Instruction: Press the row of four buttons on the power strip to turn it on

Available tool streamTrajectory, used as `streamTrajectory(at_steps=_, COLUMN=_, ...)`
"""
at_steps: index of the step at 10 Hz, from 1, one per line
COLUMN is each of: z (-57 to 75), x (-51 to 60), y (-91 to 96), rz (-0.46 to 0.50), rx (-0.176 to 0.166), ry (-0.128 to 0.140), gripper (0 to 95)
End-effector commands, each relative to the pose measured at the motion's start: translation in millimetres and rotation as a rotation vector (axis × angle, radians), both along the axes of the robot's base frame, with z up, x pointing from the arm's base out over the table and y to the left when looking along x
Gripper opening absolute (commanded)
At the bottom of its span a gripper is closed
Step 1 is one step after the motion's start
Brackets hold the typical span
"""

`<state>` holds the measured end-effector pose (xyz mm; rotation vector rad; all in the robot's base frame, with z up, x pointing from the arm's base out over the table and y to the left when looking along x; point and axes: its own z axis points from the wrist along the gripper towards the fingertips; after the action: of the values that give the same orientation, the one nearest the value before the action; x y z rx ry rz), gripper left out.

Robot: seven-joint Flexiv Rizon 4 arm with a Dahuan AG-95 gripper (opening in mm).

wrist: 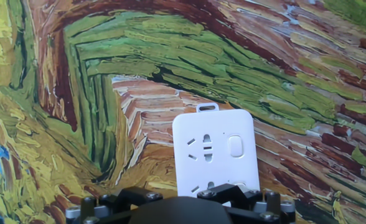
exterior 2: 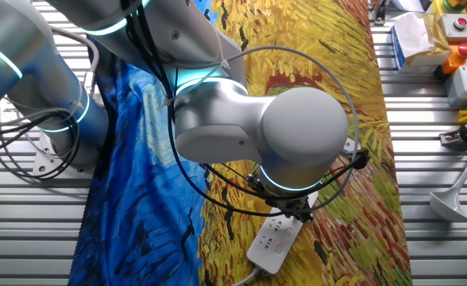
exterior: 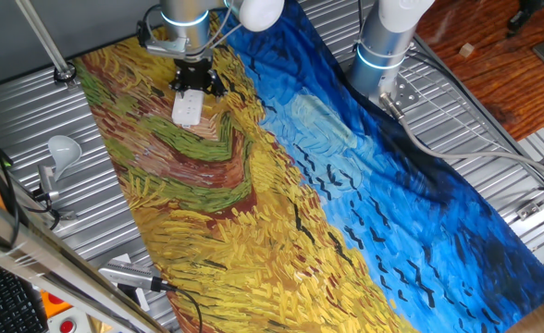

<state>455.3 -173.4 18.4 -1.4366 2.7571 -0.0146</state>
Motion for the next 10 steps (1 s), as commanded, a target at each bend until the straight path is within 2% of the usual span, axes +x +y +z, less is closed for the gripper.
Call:
streamTrajectory(at_steps=1, z=-2.9, x=0.3, y=-0.9, rz=0.002, rx=-0.001, ry=-0.001, gripper=95.0)
streamTrajectory(at_steps=10, z=-10.7, x=-1.3, y=4.6, rz=0.008, rx=-0.010, ry=-0.006, gripper=95.0)
